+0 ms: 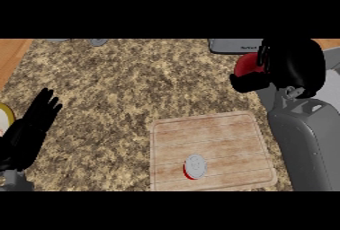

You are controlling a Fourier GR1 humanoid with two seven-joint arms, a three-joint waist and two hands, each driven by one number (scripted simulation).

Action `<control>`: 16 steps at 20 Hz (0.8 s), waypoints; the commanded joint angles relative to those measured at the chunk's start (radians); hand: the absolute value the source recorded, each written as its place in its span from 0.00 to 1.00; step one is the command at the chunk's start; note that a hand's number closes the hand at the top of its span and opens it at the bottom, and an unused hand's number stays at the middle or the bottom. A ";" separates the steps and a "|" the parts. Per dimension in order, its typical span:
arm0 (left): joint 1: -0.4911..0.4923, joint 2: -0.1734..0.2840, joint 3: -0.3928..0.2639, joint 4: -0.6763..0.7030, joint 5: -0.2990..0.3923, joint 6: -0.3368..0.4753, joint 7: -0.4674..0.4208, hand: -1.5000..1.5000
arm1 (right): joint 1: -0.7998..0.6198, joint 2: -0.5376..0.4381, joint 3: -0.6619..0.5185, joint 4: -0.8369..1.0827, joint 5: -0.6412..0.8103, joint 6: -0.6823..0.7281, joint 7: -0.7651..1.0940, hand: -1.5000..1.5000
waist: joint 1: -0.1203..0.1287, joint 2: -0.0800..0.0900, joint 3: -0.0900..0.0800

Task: Pick the pear from the cutting board and place it in the cardboard box

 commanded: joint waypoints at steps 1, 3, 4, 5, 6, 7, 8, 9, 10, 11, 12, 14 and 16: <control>0.009 0.008 0.006 -0.009 0.013 -0.017 0.011 0.50 | -0.023 -0.058 -0.045 -0.083 0.057 0.018 0.073 1.00 | 0.003 0.004 0.000; -0.011 0.010 0.023 0.057 0.015 -0.031 -0.039 0.50 | -0.085 -0.050 -0.090 -0.113 0.041 0.050 0.117 1.00 | 0.003 0.005 0.000; -0.014 -0.029 -0.015 0.004 -0.031 0.030 -0.015 0.50 | -0.091 -0.058 -0.092 -0.123 0.053 0.064 0.134 1.00 | 0.005 0.005 0.000; -0.019 0.010 0.021 0.002 0.015 -0.004 0.019 0.50 | -0.046 -0.106 -0.118 -0.140 0.052 0.078 0.111 1.00 | 0.003 0.004 0.001; -0.016 -0.030 -0.019 0.035 -0.015 0.000 -0.025 0.50 | -0.071 -0.111 -0.133 -0.054 0.069 0.012 0.086 1.00 | 0.008 0.008 0.000; -0.046 0.020 0.027 0.040 0.029 -0.026 0.013 0.50 | -0.074 -0.142 -0.162 -0.135 0.035 0.102 0.099 1.00 | 0.002 0.005 0.000; 0.011 -0.001 0.008 -0.038 0.010 -0.010 0.016 0.50 | -0.072 -0.145 -0.182 -0.094 0.042 0.056 0.087 1.00 | 0.010 0.005 0.001; 0.007 -0.005 -0.004 -0.021 -0.002 -0.009 0.024 0.50 | -0.075 -0.158 -0.195 -0.019 0.051 -0.017 0.044 1.00 | 0.013 0.007 0.001; -0.030 -0.006 -0.001 0.028 -0.026 0.000 -0.017 0.50 | -0.115 -0.165 -0.202 -0.070 0.034 0.075 0.084 1.00 | 0.007 0.007 0.000; -0.055 0.018 0.025 0.052 0.011 -0.027 -0.003 0.50 | -0.029 -0.177 -0.217 -0.095 0.023 0.043 0.047 1.00 | 0.004 0.007 0.001; 0.038 0.021 0.045 0.039 0.024 -0.071 -0.062 0.50 | -0.026 -0.179 -0.205 -0.099 0.029 0.063 0.051 1.00 | 0.009 0.006 0.000; -0.071 -0.020 -0.022 0.013 -0.029 0.023 0.033 0.50 | -0.089 -0.272 -0.269 0.083 -0.001 0.042 -0.057 1.00 | 0.011 0.009 0.001; -0.009 -0.027 -0.006 0.034 -0.031 -0.007 -0.038 0.50 | -0.057 -0.230 -0.226 0.005 0.020 0.068 -0.001 1.00 | 0.010 0.007 0.000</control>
